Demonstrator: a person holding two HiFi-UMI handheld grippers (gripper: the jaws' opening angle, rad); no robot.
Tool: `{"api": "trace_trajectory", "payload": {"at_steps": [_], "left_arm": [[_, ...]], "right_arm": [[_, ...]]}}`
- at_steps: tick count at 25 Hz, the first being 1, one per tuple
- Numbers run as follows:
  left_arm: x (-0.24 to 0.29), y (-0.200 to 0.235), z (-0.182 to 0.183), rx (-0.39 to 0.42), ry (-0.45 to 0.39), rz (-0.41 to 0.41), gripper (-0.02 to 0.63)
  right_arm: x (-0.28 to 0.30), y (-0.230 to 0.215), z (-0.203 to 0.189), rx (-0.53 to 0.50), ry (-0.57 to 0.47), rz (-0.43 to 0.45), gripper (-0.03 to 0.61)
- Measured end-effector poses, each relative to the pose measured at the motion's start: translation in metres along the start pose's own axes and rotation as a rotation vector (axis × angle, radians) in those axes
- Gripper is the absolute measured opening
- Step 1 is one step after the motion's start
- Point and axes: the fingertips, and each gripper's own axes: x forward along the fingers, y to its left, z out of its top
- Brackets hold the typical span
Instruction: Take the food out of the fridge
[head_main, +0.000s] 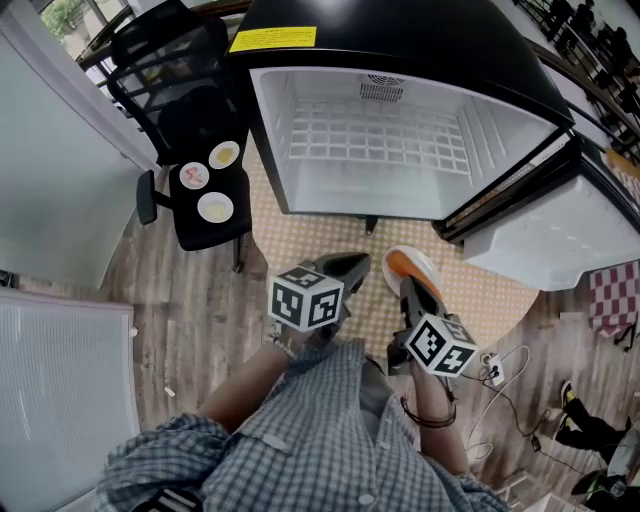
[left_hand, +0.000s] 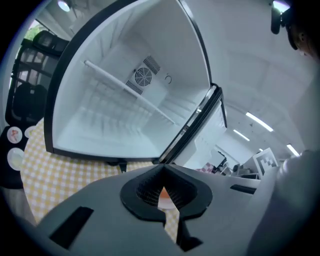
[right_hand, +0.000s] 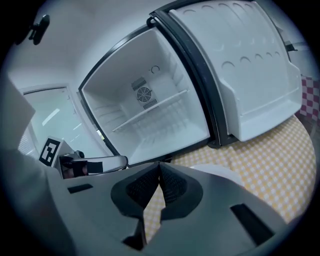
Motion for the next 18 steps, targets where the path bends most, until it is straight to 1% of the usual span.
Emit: {"api": "trace_trajectory", "payload": {"at_steps": [4, 8, 10, 14, 16, 18], "left_arm": [[-0.017, -0.010, 0.023, 0.088, -0.048, 0.009, 0.005], [-0.029, -0.017, 0.043, 0.243, -0.069, 0.048, 0.005], [-0.034, -0.020, 0.050, 0.292, -0.076, 0.055, 0.005], [-0.042, -0.030, 0.061, 0.357, -0.090, 0.060, 0.005], [-0.046, -0.034, 0.064, 0.372, -0.100, 0.059, 0.005], [-0.051, -0.037, 0.068, 0.372, -0.111, 0.060, 0.005]], "right_arm": [[-0.003, 0.022, 0.023, -0.094, -0.039, 0.036, 0.009], [-0.009, 0.045, 0.048, -0.220, -0.096, 0.061, 0.009], [-0.012, 0.057, 0.057, -0.296, -0.116, 0.078, 0.009], [-0.019, 0.081, 0.074, -0.435, -0.163, 0.104, 0.009], [-0.022, 0.090, 0.083, -0.482, -0.190, 0.112, 0.009], [-0.024, 0.098, 0.090, -0.504, -0.213, 0.122, 0.009]]}}
